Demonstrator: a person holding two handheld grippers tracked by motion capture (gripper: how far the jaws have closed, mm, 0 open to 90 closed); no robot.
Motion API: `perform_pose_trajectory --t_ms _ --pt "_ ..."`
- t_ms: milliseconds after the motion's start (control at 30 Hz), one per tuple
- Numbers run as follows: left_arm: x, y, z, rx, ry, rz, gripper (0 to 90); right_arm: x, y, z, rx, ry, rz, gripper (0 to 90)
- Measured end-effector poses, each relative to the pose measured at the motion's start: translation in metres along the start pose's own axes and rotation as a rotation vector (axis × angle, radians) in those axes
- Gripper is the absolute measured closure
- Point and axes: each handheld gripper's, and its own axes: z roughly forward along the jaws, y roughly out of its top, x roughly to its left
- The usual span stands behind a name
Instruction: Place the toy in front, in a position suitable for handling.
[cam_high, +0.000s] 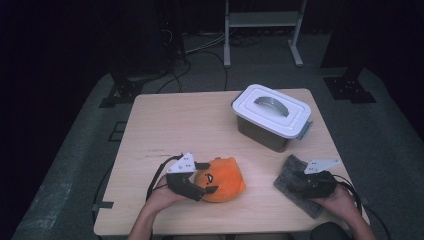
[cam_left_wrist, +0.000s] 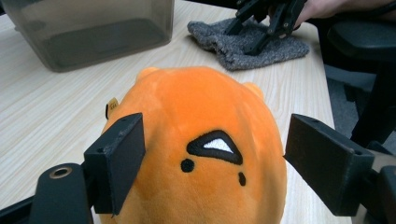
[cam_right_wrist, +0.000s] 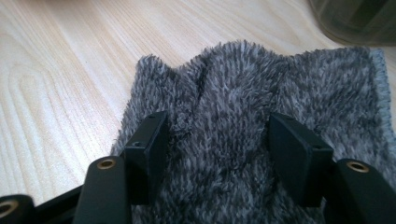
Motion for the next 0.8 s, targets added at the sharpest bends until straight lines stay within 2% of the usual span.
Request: perform_pose_trajectory --t_ms 67,233,400,600,667,800 --pt "0.001 -0.001 -0.002 0.011 0.014 -0.004 19.5 0.0 0.0 0.0 0.001 -0.002 0.003 40.8" --pt "0.003 -0.003 -0.006 0.021 0.044 -0.015 18.3 -0.002 0.0 -0.002 0.006 -0.008 0.017 53.6" --pt "0.003 -0.008 -0.001 0.059 0.06 -0.003 27.5 -0.003 0.002 -0.004 0.022 -0.003 0.027 69.1" --pt "0.003 -0.014 0.002 0.051 0.049 0.009 35.9 0.0 0.009 -0.005 0.047 0.002 -0.009 76.7" --pt "0.004 -0.015 0.003 0.047 0.046 0.011 37.0 0.003 0.013 -0.007 0.036 0.016 -0.023 76.9" --pt "0.005 -0.016 0.004 0.039 0.044 0.01 37.1 0.016 0.03 -0.014 -0.033 0.085 -0.066 76.8"
